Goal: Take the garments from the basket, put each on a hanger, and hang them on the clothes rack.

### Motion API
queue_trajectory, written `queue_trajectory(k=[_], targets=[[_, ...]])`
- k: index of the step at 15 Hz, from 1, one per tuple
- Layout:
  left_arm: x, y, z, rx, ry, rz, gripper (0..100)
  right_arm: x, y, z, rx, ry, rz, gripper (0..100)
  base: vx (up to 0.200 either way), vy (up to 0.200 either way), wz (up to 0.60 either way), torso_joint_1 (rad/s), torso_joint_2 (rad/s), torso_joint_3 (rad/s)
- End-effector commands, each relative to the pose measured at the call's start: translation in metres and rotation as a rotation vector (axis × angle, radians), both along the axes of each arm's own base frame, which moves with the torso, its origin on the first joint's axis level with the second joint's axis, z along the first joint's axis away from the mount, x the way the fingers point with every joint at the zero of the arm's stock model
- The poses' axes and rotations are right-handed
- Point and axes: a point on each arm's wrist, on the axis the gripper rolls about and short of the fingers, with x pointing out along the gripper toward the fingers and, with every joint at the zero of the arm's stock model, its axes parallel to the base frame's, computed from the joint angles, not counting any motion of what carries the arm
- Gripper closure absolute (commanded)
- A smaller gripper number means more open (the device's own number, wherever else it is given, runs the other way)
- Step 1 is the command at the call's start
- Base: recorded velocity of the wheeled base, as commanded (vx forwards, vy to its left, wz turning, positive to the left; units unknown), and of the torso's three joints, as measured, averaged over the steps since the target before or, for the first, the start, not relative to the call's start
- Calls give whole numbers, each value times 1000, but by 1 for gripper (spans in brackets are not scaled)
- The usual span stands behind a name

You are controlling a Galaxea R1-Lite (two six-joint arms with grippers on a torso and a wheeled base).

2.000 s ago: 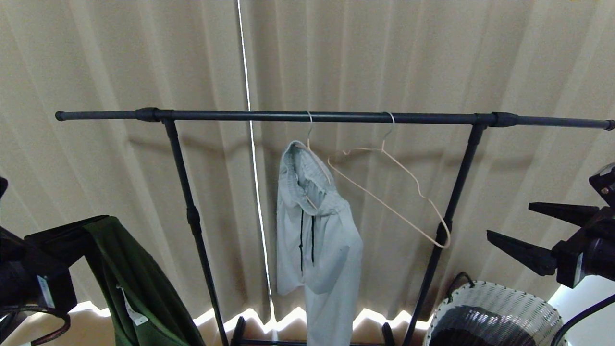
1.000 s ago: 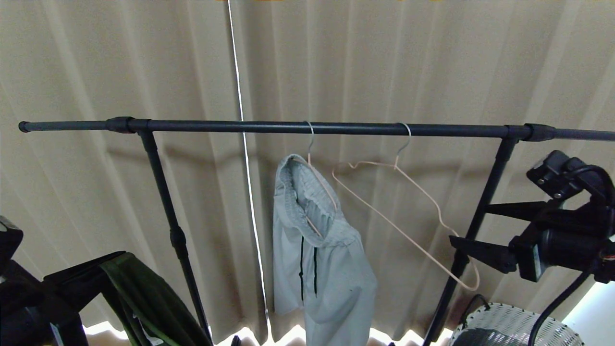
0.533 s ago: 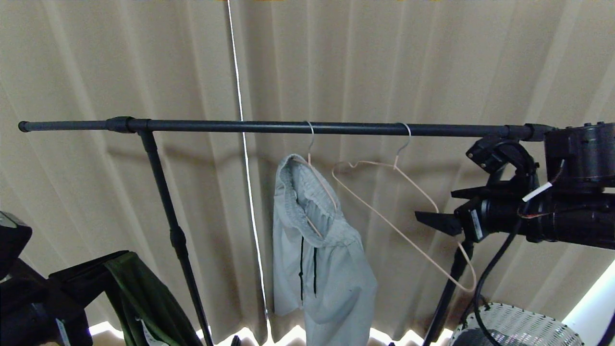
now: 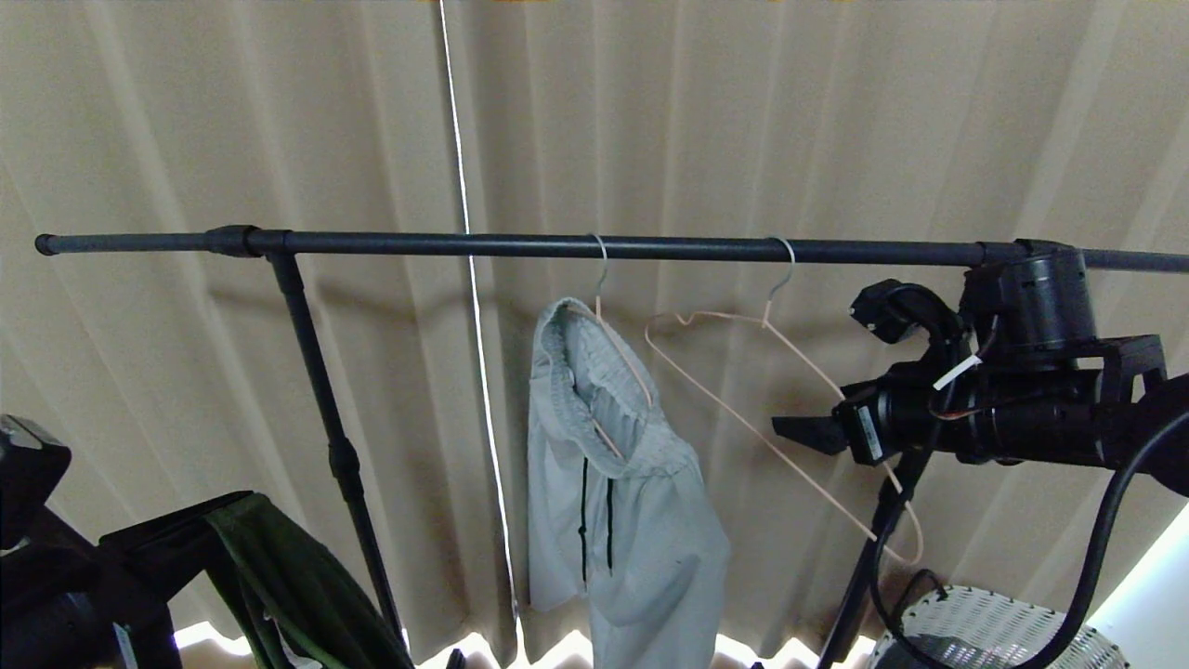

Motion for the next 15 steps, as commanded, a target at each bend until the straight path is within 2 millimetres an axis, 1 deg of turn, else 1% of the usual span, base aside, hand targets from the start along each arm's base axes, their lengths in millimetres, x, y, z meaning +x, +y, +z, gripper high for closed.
queue_trajectory(k=[1, 2, 4, 9, 10, 15], targets=[[0, 0, 0, -1, 3, 0, 100, 0, 8, -3, -15, 4, 9, 0, 0, 0, 0, 0, 0, 0], [0, 0, 0, -1, 1, 0, 100, 2, 9, -7, -22, 14, 6, 0, 0, 0, 0, 0, 0, 0], [0, 0, -1, -1, 3, 0, 100, 2, 9, -9, -23, 19, 5, 0, 0, 0, 0, 0, 0, 0], [0, 0, -1, 1, 4, -2, 100, 0, 8, -7, -20, 15, 4, 0, 0, 0, 0, 0, 0, 0], [0, 0, 0, 0, 1, -2, 100, -1, 8, -6, -18, 11, 4, 100, 0, 0, 0, 0, 0, 0], [0, 0, 0, -1, 1, -1, 100, -3, 6, 0, -29, -19, -25, 100, 0, 0, 0, 0, 0, 0]])
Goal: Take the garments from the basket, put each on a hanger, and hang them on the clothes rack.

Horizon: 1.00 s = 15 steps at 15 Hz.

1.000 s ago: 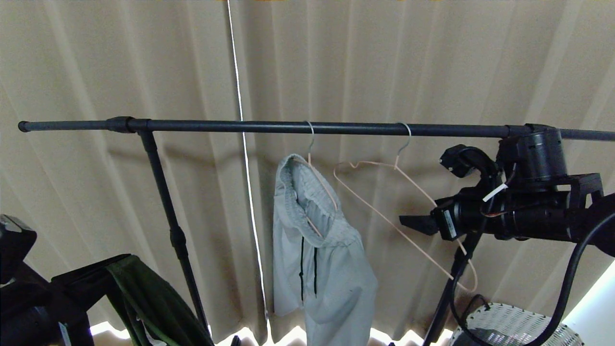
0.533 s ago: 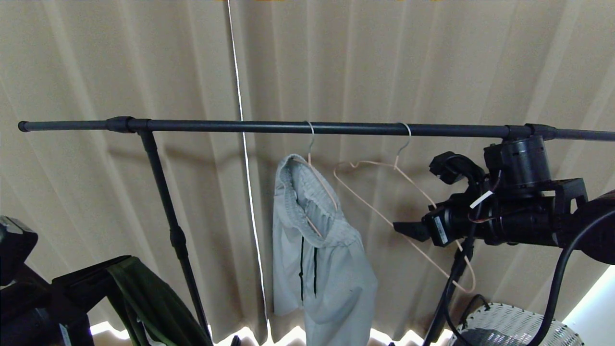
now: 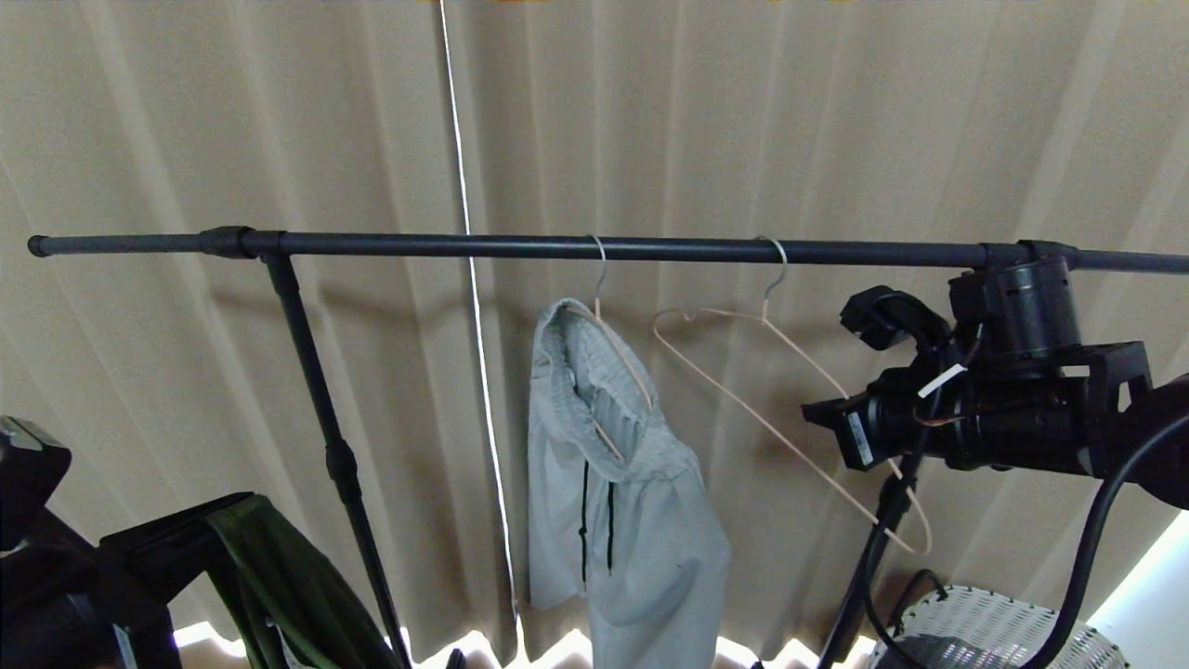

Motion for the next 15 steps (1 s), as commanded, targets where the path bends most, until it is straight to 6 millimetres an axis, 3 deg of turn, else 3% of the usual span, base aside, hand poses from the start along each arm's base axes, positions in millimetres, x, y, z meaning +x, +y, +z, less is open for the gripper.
queue_trajectory(k=[1, 15], targets=[[0, 0, 0, 0, -1, 1, 100, -3, -1, 6, 5, -21, 1, 100, 0, 0, 0, 0, 0, 0], [1, 0, -1, 4, 7, 4, 100, -15, -16, 35, 40, -143, -60, 100, 0, 0, 0, 0, 0, 0]])
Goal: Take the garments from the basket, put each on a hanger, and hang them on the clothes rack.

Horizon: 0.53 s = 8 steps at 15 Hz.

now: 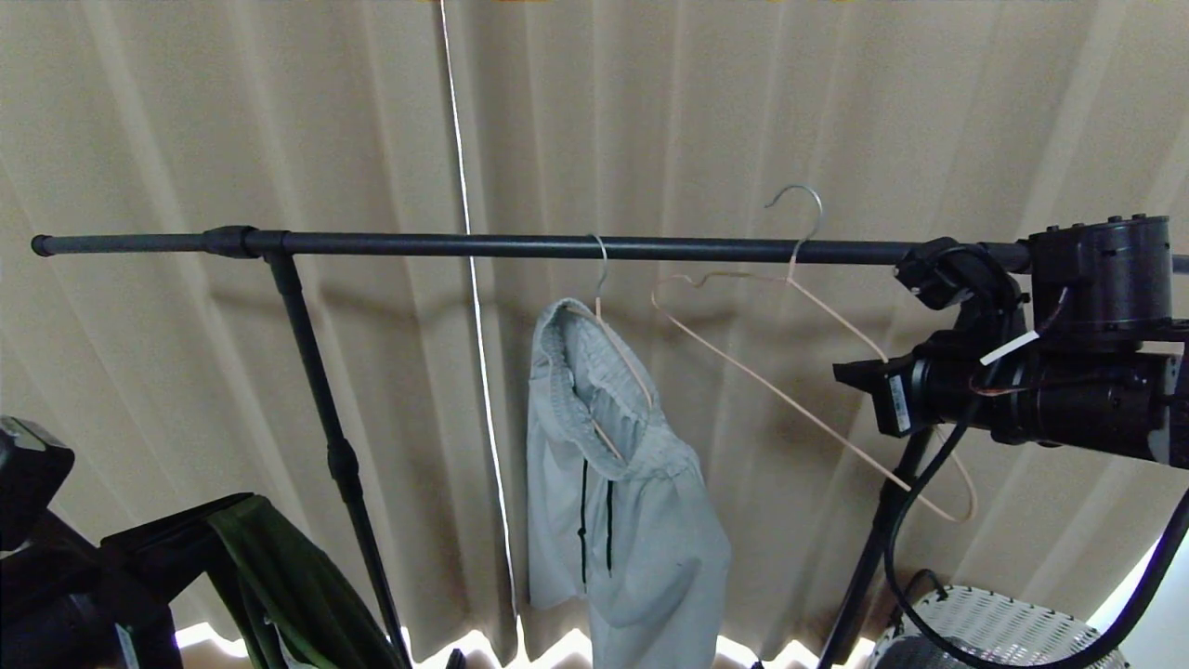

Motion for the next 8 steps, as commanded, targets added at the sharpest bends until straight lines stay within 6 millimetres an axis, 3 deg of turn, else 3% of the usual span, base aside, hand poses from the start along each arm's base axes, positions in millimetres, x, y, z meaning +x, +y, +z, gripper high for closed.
queue_trajectory(k=[1, 5, 8], targets=[[0, 0, -2, 4, 5, 0, 100, -5, -6, 6, 14, -17, -17, 100, 0, 0, 0, 0, 0, 0], [0, 0, -3, 6, 7, 0, 100, -27, -14, 8, 28, -27, -27, 100, 0, 0, 0, 0, 0, 0], [0, 0, -3, 6, 2, 2, 100, -60, -25, 4, 28, -33, -32, 100, 0, 0, 0, 0, 0, 0]])
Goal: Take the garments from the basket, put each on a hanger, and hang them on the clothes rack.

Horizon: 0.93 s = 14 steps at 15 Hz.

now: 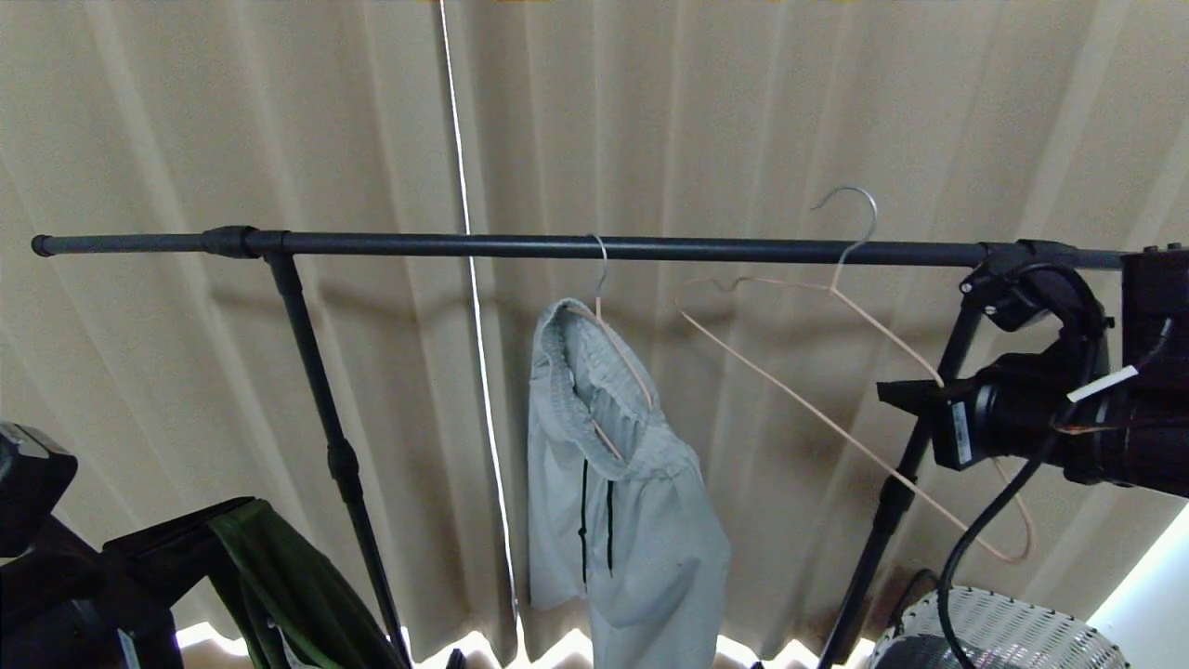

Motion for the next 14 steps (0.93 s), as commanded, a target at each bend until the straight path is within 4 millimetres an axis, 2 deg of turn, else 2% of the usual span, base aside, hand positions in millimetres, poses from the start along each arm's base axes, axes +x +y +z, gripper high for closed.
queue_trajectory(k=[1, 3, 7, 14], targets=[[0, 0, -1, 2, 4, 2, 100, -29, -10, 3, 7, -32, -7, 100, 0, 0, 0, 0, 0, 0], [0, 0, -1, 3, 2, 3, 100, -41, -19, 0, 8, -36, -29, 100, 0, 0, 0, 0, 0, 0], [-1, 0, -1, 2, 1, 3, 100, -60, -25, 2, 15, -69, -31, 100, -200, 0, 0, 5, 5, 1], [-1, 1, -1, 2, -1, 4, 100, -67, -26, -6, 9, -49, -31, 100, -200, 0, 0, 0, 4, 3]])
